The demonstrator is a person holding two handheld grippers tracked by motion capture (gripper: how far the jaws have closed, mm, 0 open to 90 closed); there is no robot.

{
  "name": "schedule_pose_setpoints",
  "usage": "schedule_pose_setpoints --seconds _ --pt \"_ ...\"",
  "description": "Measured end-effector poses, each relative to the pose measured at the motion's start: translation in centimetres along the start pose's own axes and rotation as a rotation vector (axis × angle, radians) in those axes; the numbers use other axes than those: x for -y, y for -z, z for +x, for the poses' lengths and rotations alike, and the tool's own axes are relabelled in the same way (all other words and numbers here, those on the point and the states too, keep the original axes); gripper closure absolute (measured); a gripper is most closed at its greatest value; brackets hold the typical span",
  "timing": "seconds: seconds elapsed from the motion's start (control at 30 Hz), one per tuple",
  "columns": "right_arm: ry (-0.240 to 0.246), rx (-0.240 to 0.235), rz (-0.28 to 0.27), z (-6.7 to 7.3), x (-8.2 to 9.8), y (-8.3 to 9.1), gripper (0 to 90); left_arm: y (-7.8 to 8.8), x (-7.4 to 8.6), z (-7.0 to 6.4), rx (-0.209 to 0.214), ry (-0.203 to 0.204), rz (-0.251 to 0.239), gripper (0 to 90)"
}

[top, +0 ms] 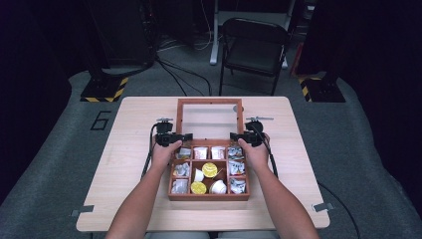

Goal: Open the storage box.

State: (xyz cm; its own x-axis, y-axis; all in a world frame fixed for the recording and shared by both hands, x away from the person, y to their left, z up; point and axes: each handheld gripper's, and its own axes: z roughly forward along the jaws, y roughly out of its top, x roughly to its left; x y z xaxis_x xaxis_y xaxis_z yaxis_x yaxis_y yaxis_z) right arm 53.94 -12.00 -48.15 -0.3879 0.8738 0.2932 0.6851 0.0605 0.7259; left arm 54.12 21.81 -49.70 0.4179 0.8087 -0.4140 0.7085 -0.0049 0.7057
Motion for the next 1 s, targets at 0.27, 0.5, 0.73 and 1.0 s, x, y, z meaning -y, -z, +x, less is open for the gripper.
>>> schedule_pose_setpoints --seconds 0.27,0.5,0.73,1.0 --pt "0.009 -0.007 0.012 -0.19 -0.08 0.08 38.5 -0.05 -0.02 0.11 0.007 -0.001 -0.001 28.3" --pt "0.009 -0.004 0.017 -0.27 -0.1 0.03 38.4 -0.13 -0.04 0.16 0.001 -0.001 0.008 27.5" --pt "-0.003 -0.005 0.024 -0.44 -0.08 -0.09 38.5 -0.24 -0.01 0.27 -0.004 0.013 0.02 26.0" --pt "-0.027 -0.026 0.031 -0.83 0.06 -0.33 38.4 -0.34 -0.05 0.41 0.001 0.027 0.032 25.7"
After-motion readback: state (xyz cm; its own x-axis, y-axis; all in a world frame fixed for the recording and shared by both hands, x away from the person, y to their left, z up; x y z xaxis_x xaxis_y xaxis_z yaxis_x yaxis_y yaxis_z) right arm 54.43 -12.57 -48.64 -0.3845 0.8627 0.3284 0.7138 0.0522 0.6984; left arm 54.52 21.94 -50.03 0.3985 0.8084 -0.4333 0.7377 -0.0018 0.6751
